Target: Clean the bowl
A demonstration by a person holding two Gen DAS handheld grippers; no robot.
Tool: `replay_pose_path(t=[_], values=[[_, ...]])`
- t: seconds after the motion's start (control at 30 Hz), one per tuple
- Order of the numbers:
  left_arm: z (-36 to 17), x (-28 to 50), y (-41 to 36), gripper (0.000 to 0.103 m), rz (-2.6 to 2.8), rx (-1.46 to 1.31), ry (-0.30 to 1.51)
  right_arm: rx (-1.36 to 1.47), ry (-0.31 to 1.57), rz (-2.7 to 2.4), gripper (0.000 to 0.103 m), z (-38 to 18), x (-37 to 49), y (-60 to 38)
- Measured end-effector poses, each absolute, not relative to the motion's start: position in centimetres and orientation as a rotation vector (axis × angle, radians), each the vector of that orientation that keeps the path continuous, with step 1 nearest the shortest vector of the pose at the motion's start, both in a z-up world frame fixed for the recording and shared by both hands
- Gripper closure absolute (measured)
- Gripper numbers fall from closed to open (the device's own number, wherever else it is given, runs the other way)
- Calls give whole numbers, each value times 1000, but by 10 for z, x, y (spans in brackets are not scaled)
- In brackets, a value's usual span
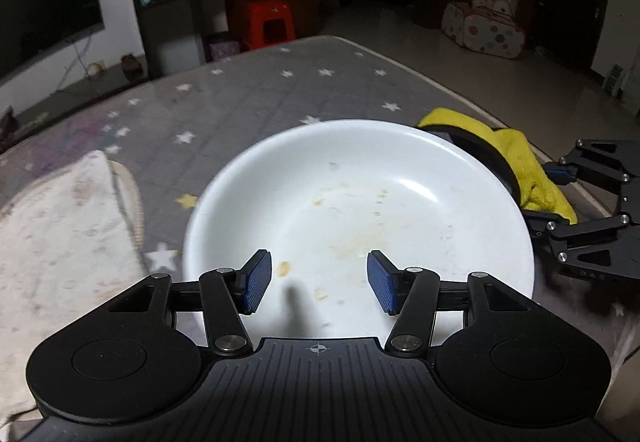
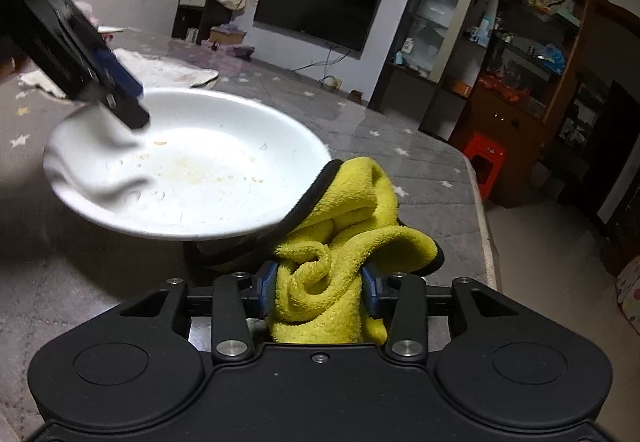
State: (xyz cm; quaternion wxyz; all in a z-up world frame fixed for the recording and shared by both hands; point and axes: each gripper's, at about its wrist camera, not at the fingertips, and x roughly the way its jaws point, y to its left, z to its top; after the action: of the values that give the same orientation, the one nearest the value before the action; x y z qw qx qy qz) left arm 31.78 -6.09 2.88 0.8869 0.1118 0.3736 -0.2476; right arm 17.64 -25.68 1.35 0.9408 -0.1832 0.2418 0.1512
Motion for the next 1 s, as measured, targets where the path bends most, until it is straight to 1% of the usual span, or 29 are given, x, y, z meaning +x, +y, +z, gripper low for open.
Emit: replay_pose_path(t=[0.13,0.2,0.23,0.27,0.3,0.5,0.73,1.0], values=[[17,324,-74,57,-528,240,794,-357,484,310,60,13,176,-257],[14,326,-77,61,-533,241,802,-349,480,311,67,13,176,-257],[12,327,-80,64,-540,240,807,-345,477,311,67,13,176,-257],[10,327,-81,65,-544,240,806,-341,475,312,69,13,175,-257],[9,327,-83,66,-547,240,804,-336,473,312,71,13,175,-257],[7,325,-89,69,-552,245,791,-335,475,327,73,15,168,-259],[6,324,-92,68,-550,257,794,-332,478,353,74,14,147,-254],[5,327,-92,68,-590,268,790,-352,486,374,74,15,165,-252]])
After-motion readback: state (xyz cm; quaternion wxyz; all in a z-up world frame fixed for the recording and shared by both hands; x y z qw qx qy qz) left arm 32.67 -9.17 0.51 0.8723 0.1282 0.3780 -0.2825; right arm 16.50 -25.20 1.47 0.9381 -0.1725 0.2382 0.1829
